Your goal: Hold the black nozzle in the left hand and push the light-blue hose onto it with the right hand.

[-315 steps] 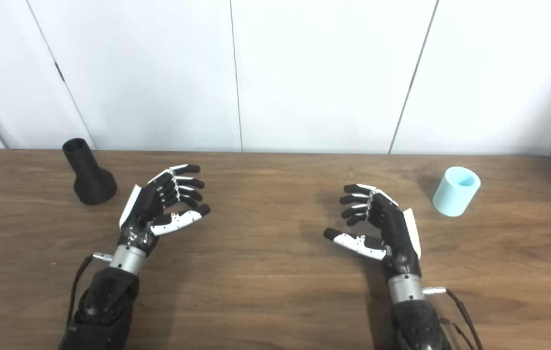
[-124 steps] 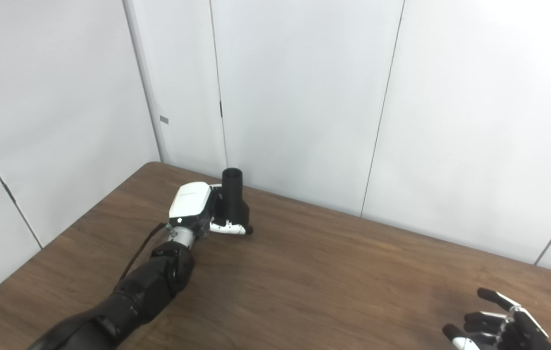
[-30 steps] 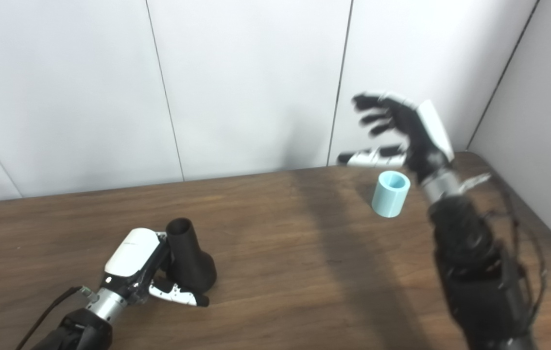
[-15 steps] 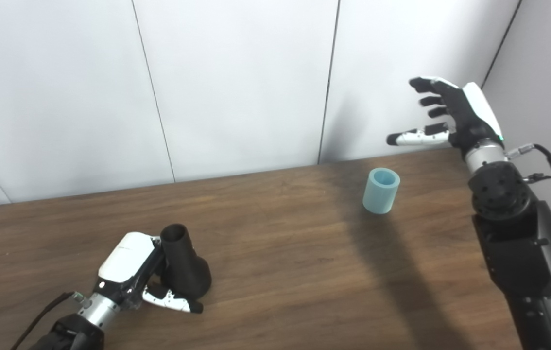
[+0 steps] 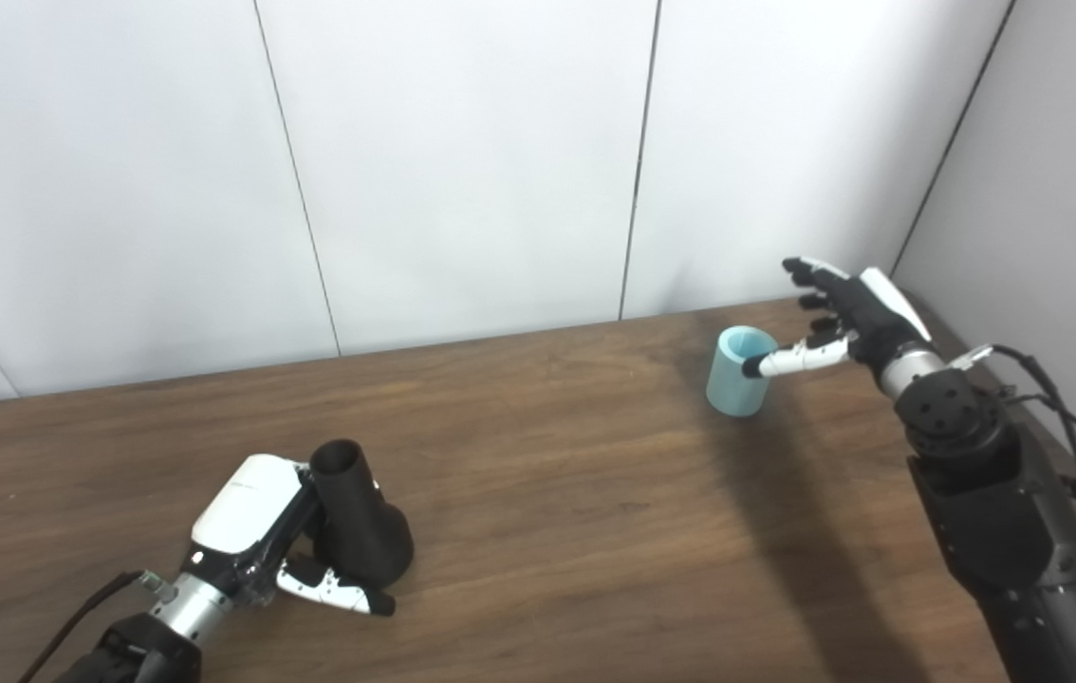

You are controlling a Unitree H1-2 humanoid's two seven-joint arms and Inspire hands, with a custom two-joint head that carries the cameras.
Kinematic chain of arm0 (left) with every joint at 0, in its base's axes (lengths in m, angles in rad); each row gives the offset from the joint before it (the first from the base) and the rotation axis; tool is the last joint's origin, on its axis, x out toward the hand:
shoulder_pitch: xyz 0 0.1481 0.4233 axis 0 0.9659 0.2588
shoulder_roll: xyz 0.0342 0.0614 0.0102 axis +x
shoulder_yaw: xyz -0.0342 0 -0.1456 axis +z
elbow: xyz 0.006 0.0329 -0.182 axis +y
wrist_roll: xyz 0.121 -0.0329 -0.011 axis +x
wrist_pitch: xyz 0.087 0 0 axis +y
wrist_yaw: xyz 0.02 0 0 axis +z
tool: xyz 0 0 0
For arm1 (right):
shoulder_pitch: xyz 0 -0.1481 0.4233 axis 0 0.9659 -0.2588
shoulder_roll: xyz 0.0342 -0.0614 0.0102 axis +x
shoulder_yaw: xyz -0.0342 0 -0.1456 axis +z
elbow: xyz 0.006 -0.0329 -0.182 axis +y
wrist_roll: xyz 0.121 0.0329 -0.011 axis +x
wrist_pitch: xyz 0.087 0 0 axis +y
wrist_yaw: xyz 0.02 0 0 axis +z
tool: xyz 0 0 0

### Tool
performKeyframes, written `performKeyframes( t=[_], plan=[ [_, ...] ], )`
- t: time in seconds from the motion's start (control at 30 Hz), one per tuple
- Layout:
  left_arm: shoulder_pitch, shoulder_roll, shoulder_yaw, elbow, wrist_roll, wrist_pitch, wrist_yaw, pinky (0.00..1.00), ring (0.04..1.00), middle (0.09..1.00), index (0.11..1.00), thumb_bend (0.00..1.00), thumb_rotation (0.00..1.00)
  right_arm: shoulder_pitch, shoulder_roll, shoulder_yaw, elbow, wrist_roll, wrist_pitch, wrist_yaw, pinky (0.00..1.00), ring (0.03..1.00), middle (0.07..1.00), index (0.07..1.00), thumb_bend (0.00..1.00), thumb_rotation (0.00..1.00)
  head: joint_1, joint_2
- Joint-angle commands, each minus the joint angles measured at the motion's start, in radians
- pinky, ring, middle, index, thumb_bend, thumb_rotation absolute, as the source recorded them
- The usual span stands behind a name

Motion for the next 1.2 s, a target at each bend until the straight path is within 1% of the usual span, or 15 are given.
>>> performKeyframes(
  t=[0.0,0.13,0.23,0.33,0.4,0.5,0.6,0.63,0.7,0.73,0.83,0.87,0.97,1.07,1.17],
  plan=[
    [0.136,0.016,-0.066,0.079,0.048,-0.011,-0.108,0.44,0.535,0.411,0.513,0.52,0.00,-0.036,-0.031,0.002,0.008,0.013,-0.058,0.007,0.80,0.900,0.946,0.942,0.76,0.14,-0.001,0.001],
    [0.139,0.014,-0.063,0.077,0.044,-0.007,-0.117,0.45,0.539,0.418,0.513,0.52,0.00,-0.047,-0.017,0.011,0.082,0.042,-0.109,0.004,0.78,0.878,0.949,0.958,0.79,0.22,0.000,0.004],
    [0.139,0.013,-0.064,0.082,0.048,-0.012,-0.114,0.45,0.538,0.419,0.515,0.52,0.00,-0.050,-0.002,0.017,0.128,0.046,-0.147,-0.013,0.80,0.868,0.933,0.954,0.81,0.27,0.000,0.004],
    [0.138,0.014,-0.067,0.084,0.058,-0.015,-0.105,0.42,0.522,0.413,0.514,0.52,0.00,-0.059,0.017,0.012,0.158,0.062,-0.155,-0.015,0.79,0.876,0.930,0.949,0.81,0.25,0.000,0.004],
    [0.140,0.015,-0.065,0.084,0.055,-0.017,-0.106,0.41,0.517,0.413,0.515,0.52,0.00,-0.062,0.025,0.021,0.176,0.053,-0.161,-0.027,0.80,0.879,0.922,0.939,0.83,0.25,0.004,0.008],
    [0.142,0.017,-0.065,0.075,0.051,-0.009,-0.120,0.43,0.524,0.414,0.515,0.52,0.00,-0.072,0.032,0.045,0.208,0.029,-0.177,-0.048,0.81,0.872,0.903,0.929,0.82,0.24,0.005,0.009],
    [0.142,0.019,-0.068,0.072,0.058,-0.008,-0.120,0.43,0.525,0.411,0.515,0.52,0.00,-0.085,0.050,0.051,0.242,0.042,-0.201,-0.059,0.77,0.846,0.887,0.921,0.83,0.21,0.008,0.013],
    [0.142,0.019,-0.068,0.073,0.059,-0.009,-0.118,0.42,0.515,0.408,0.514,0.52,0.00,-0.087,0.055,0.050,0.248,0.051,-0.207,-0.060,0.76,0.839,0.884,0.920,0.82,0.19,0.008,0.013],
    [0.141,0.019,-0.070,0.078,0.065,-0.011,-0.110,0.41,0.508,0.407,0.514,0.52,0.00,-0.092,0.067,0.054,0.257,0.054,-0.223,-0.065,0.74,0.825,0.875,0.915,0.81,0.16,0.010,0.015],
    [0.142,0.019,-0.070,0.079,0.066,-0.012,-0.108,0.40,0.507,0.442,0.500,0.52,0.00,-0.094,0.072,0.059,0.259,0.049,-0.227,-0.071,0.74,0.818,0.871,0.910,0.80,0.15,0.013,0.017],
    [0.143,0.018,-0.069,0.076,0.064,-0.008,-0.110,0.40,0.512,0.414,0.512,0.52,0.00,-0.098,0.088,0.069,0.253,0.036,-0.239,-0.093,0.70,0.785,0.849,0.891,0.78,0.12,0.016,0.022],
    [0.143,0.018,-0.069,0.075,0.062,-0.008,-0.111,0.41,0.522,0.413,0.514,0.52,0.00,-0.100,0.094,0.073,0.253,0.030,-0.246,-0.104,0.68,0.758,0.819,0.869,0.77,0.10,0.017,0.023],
    [0.145,0.017,-0.067,0.074,0.058,-0.011,-0.113,0.41,0.524,0.416,0.515,0.52,0.00,-0.108,0.106,0.079,0.266,0.030,-0.276,-0.121,0.65,0.731,0.789,0.840,0.77,0.08,0.022,0.028],
    [0.145,0.016,-0.066,0.078,0.053,-0.013,-0.115,0.43,0.528,0.414,0.515,0.52,0.00,-0.118,0.110,0.088,0.279,0.030,-0.304,-0.120,0.62,0.685,0.728,0.768,0.78,0.07,0.028,0.033],
    [0.143,0.015,-0.067,0.085,0.052,-0.021,-0.110,0.43,0.529,0.417,0.516,0.52,0.00,-0.123,0.103,0.105,0.286,0.016,-0.322,-0.118,0.59,0.645,0.673,0.705,0.76,0.06,0.035,0.037]
  ],
)
